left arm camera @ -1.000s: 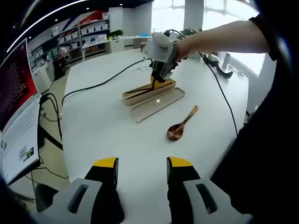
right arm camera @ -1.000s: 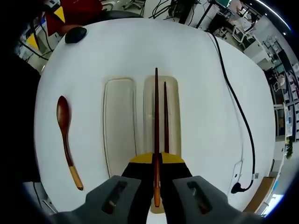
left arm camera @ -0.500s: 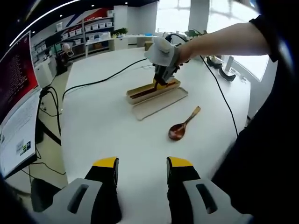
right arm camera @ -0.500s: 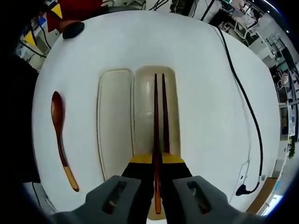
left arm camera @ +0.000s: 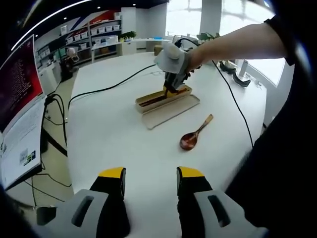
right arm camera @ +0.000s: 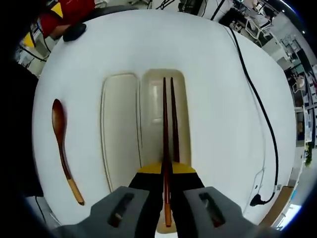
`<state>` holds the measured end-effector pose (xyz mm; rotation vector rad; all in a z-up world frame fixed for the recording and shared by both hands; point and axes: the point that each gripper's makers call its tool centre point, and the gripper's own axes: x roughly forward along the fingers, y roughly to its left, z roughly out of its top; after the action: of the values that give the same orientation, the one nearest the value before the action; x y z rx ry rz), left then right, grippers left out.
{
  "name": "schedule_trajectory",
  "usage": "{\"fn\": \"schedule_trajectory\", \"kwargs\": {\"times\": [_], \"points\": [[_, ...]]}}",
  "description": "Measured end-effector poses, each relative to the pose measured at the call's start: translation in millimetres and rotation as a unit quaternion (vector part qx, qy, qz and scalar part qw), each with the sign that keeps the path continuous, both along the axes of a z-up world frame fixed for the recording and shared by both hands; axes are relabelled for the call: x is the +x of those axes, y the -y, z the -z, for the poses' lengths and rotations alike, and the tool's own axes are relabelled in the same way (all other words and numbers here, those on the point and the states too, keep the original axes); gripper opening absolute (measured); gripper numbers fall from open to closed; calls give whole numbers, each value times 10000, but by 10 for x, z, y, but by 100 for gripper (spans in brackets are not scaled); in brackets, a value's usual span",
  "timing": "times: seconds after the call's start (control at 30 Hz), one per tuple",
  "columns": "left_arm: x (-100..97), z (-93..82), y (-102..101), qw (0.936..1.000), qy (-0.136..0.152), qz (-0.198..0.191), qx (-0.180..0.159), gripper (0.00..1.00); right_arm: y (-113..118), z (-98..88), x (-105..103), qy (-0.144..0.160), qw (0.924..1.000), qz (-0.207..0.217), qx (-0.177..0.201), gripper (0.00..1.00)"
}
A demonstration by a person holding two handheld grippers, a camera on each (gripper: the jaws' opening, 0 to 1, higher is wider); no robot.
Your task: Arrange the utensils inside the cutlery case until each visible utensil rests in its matching compartment.
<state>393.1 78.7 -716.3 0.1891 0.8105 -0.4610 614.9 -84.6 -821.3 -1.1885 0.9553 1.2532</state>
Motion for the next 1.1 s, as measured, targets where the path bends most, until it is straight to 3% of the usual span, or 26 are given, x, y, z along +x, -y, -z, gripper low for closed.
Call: {"fn": "schedule_trajectory", "kwargs": {"times": [0.7, 0.77, 0.87, 0.97, 1.1], "points": [[-141, -21, -54, 9998, 49, -202, 13, 42, -3, -9, 15, 227, 9997, 12, 16, 1], [-155, -39, -63, 9998, 62, -209, 25, 42, 23, -19, 50, 350, 9968, 705, 122, 0], [-160, -71, -90, 9996, 99, -254, 33, 42, -2, -41, 32, 548, 9972, 413, 300, 1], [-165, -90, -94, 9996, 118, -246, 72, 42, 23, -52, 3, 557, 9974, 405, 222, 1], [-170, -117, -79, 9996, 149, -223, 101, 42, -34, -143, 22, 622, 9963, 426, 408, 11]]}}
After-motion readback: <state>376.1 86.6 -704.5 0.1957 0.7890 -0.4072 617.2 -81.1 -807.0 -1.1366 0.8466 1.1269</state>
